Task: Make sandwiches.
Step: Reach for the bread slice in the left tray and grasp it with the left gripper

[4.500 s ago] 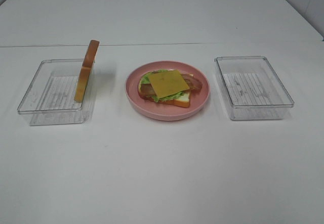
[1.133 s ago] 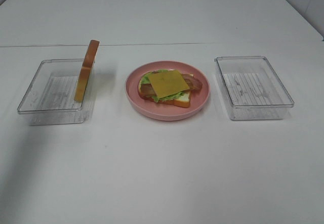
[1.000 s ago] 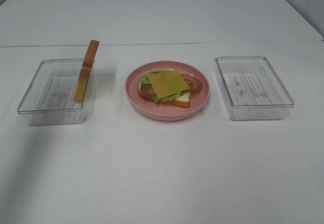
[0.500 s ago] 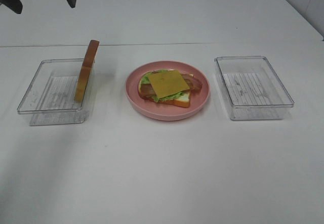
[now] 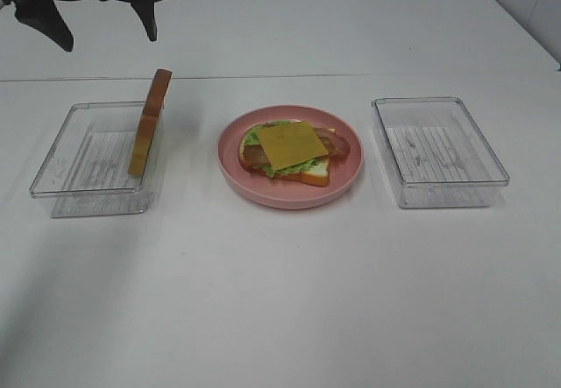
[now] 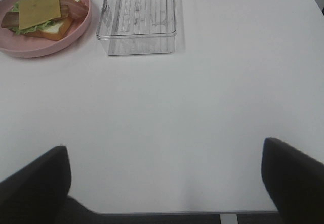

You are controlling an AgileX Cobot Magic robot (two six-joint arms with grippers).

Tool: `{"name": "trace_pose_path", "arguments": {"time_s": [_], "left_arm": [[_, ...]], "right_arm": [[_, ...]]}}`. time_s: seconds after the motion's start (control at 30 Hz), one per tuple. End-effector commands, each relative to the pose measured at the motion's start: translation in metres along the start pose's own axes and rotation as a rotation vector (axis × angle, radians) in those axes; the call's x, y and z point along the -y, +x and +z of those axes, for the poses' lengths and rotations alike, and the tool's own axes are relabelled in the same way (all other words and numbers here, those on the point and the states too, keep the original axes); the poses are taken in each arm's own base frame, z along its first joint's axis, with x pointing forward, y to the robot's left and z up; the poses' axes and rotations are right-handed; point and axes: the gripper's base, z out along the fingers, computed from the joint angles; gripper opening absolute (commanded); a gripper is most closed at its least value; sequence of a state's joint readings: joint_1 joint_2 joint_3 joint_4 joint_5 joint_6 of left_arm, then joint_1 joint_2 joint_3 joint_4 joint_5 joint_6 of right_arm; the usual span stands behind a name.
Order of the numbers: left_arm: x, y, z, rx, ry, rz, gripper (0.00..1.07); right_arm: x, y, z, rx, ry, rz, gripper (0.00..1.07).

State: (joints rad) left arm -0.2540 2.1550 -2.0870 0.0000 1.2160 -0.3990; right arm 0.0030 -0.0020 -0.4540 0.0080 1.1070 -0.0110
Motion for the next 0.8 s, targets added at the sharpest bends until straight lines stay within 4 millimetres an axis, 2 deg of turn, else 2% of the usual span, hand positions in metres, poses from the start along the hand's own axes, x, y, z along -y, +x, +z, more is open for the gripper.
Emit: {"name": "trace_pose_path", "arguments": {"time_s": [0.03, 0.23, 0.37, 0.4, 0.47, 0.57, 0.8], "left_arm": [[0.002, 0.008, 0.006, -0.088, -0.019, -0.006, 0.93], [0.008, 0.007, 0.028, -0.082, 0.012, -0.017, 0.93], [0.015, 0.009, 0.05, -0.098, 0.026, -0.016, 0.93], [0.015, 0.009, 0.05, -0.098, 0.026, -0.016, 0.93], [0.017, 0.008, 0.064, -0.102, 0.027, -0.014, 0.93], [0.017, 0.008, 0.067, -0.103, 0.026, -0.014, 0.93], [0.018, 0.008, 0.088, -0.104, 0.031, -0.025, 0.93]], "right_arm": [[0.0, 0.002, -0.003, 0.041, 0.0, 0.0, 0.98], [0.0, 0.002, -0.003, 0.041, 0.0, 0.0, 0.98], [0.0, 0.002, -0.003, 0.041, 0.0, 0.0, 0.98], [0.0, 0.002, -0.003, 0.041, 0.0, 0.0, 0.98], [0.0, 0.002, -0.003, 0.041, 0.0, 0.0, 0.98], [0.0, 0.002, -0.003, 0.041, -0.001, 0.0, 0.98], [0.0, 0.002, -0.003, 0.041, -0.001, 0.0, 0.98]]}}
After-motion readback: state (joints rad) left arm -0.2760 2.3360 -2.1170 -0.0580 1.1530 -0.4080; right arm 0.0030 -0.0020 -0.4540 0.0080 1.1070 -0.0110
